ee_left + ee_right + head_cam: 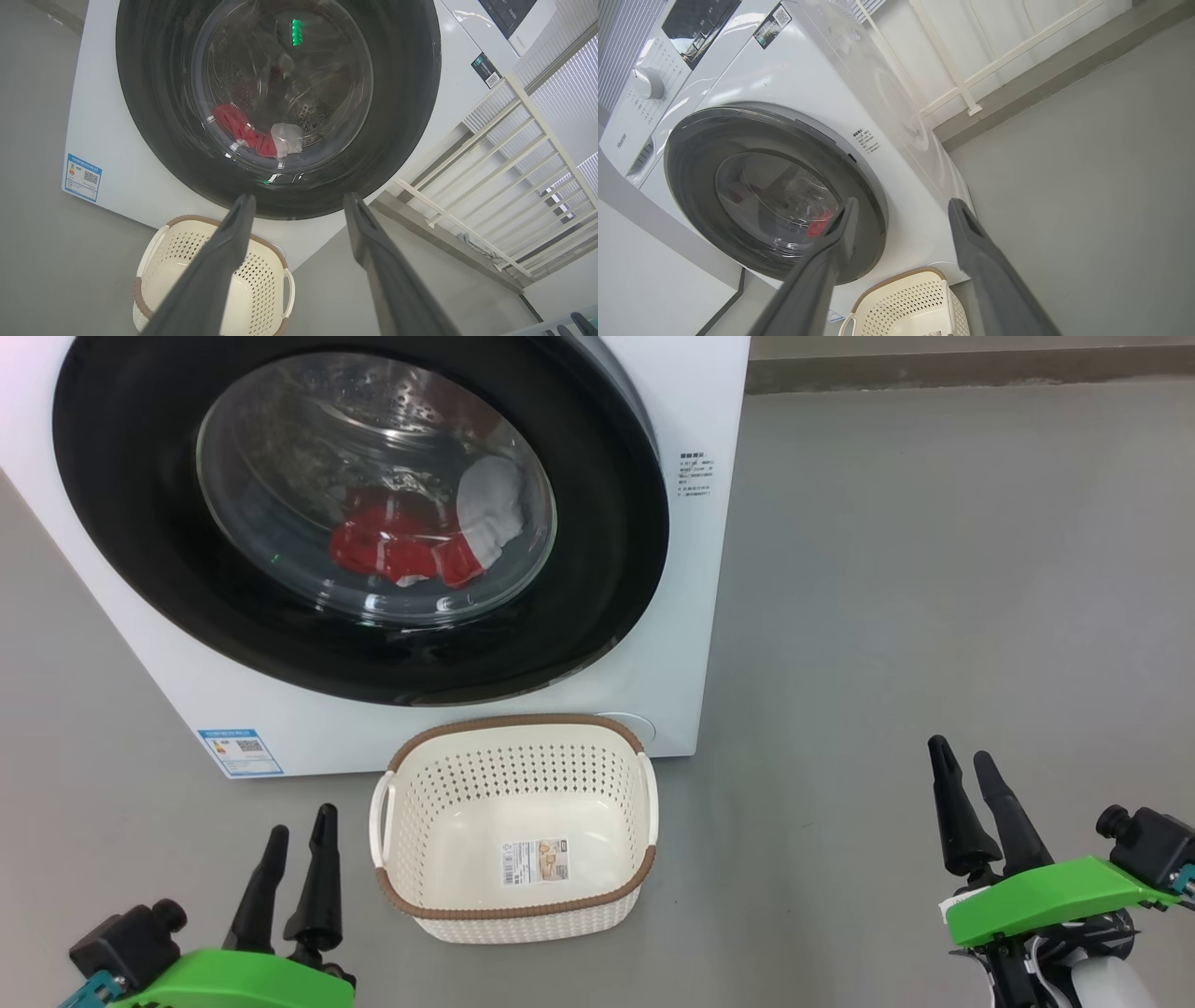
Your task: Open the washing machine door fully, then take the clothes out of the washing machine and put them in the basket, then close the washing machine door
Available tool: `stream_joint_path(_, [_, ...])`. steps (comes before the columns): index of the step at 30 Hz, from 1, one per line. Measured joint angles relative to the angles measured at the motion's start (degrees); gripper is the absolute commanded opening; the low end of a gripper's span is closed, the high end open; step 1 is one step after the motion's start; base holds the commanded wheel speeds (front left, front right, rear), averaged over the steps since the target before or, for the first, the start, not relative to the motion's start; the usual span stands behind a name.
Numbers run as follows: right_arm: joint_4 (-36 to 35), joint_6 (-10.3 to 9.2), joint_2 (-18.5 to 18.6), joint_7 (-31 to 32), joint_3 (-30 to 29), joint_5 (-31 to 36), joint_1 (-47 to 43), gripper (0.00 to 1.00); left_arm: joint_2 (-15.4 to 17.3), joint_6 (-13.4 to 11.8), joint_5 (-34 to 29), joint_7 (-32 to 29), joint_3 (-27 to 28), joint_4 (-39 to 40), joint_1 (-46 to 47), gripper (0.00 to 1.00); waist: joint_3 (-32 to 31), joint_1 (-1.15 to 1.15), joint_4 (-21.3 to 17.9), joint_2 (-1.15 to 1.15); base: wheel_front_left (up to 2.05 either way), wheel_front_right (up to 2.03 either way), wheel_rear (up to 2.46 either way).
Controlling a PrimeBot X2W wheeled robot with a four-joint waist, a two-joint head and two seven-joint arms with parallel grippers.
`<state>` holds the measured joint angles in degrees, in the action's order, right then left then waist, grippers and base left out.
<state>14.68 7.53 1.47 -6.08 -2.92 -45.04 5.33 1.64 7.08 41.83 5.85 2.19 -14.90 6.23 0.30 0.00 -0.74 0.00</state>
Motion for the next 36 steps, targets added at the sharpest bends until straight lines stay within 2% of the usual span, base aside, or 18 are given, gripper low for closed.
stream_joint_path(36, [-2.7,0.0,0.6,-5.9,1.7,22.6,3.1,1.0,0.0,0.0,-24.7,6.1,-0.2,0.9,3.7,1.0,1.0,0.0,-0.6,0.0,0.0,0.0,0.0])
